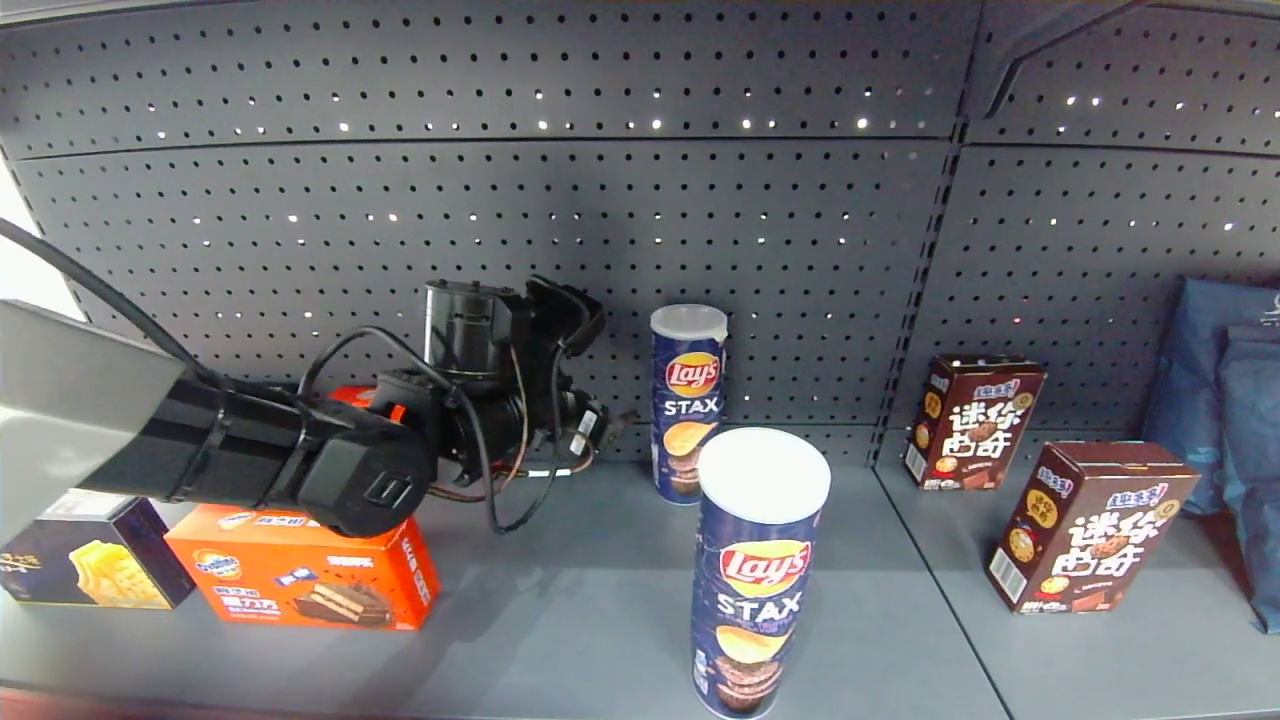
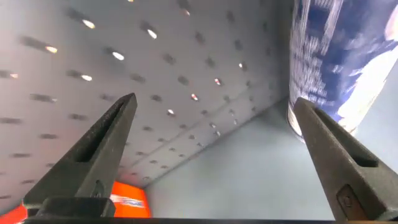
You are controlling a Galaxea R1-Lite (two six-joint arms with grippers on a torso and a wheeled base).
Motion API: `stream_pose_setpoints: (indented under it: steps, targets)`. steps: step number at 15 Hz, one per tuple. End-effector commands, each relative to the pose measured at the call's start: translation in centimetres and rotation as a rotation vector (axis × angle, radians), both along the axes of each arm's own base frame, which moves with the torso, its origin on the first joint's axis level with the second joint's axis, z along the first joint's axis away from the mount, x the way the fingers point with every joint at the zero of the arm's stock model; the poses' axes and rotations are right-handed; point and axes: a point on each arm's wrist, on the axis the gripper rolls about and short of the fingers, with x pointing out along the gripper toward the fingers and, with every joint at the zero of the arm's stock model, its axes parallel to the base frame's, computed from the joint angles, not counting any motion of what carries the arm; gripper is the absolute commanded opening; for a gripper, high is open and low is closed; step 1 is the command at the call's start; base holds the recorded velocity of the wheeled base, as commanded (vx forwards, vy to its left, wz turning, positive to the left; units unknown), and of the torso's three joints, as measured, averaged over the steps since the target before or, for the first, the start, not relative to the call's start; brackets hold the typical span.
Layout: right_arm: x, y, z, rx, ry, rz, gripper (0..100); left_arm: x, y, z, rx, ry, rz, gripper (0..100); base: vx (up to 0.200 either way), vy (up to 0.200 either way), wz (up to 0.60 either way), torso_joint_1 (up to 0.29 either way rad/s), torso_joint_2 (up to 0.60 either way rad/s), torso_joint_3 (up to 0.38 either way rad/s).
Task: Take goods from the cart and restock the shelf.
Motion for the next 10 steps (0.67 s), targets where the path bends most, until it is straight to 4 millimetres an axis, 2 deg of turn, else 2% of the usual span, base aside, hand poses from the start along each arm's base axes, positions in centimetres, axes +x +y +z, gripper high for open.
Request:
stream_pose_setpoints:
  steps: [1, 2, 4, 6, 7, 8, 9, 10]
  targets:
    - [0.0, 0.0, 0.0, 0.000, 0.001, 0.000, 100, -1.6, 1.3, 3.9, -0.044, -0.092, 0.017, 100, 0.000, 0.000, 0.00, 0.000, 0.00, 0.000]
    - [0.0, 0.0, 0.0, 0.000, 0.001, 0.000, 100, -2.1, 2.4, 5.0, -0.056, -0.118, 0.040, 100, 0.000, 0.000, 0.00, 0.000, 0.00, 0.000]
    - [0.0, 0.0, 0.0, 0.000, 0.005, 0.009, 100, -4.3, 4.7, 6.8, -0.098, -0.147, 0.084, 100, 0.000, 0.000, 0.00, 0.000, 0.00, 0.000]
    - [-0.1, 0.1, 0.0, -0.005, 0.035, 0.022, 100, -7.6, 8.0, 7.4, -0.118, -0.152, 0.150, 100, 0.000, 0.000, 0.00, 0.000, 0.00, 0.000]
    - [-0.2, 0.1, 0.1, -0.014, 0.050, 0.025, 100, -10.0, 10.1, 7.9, -0.123, -0.173, 0.192, 100, 0.000, 0.000, 0.00, 0.000, 0.00, 0.000]
    - [-0.3, 0.1, 1.3, -0.014, 0.059, 0.048, 100, -11.8, 11.1, 8.4, -0.133, -0.199, 0.204, 100, 0.000, 0.000, 0.00, 0.000, 0.00, 0.000]
    - [-0.1, 0.2, 2.6, -0.014, 0.059, 0.070, 100, -12.7, 11.6, 8.6, -0.137, -0.211, 0.206, 100, 0.000, 0.000, 0.00, 0.000, 0.00, 0.000]
    - [0.4, 0.4, 5.9, -0.008, 0.044, 0.132, 100, -14.6, 12.3, 8.7, -0.142, -0.227, 0.212, 100, 0.000, 0.000, 0.00, 0.000, 0.00, 0.000]
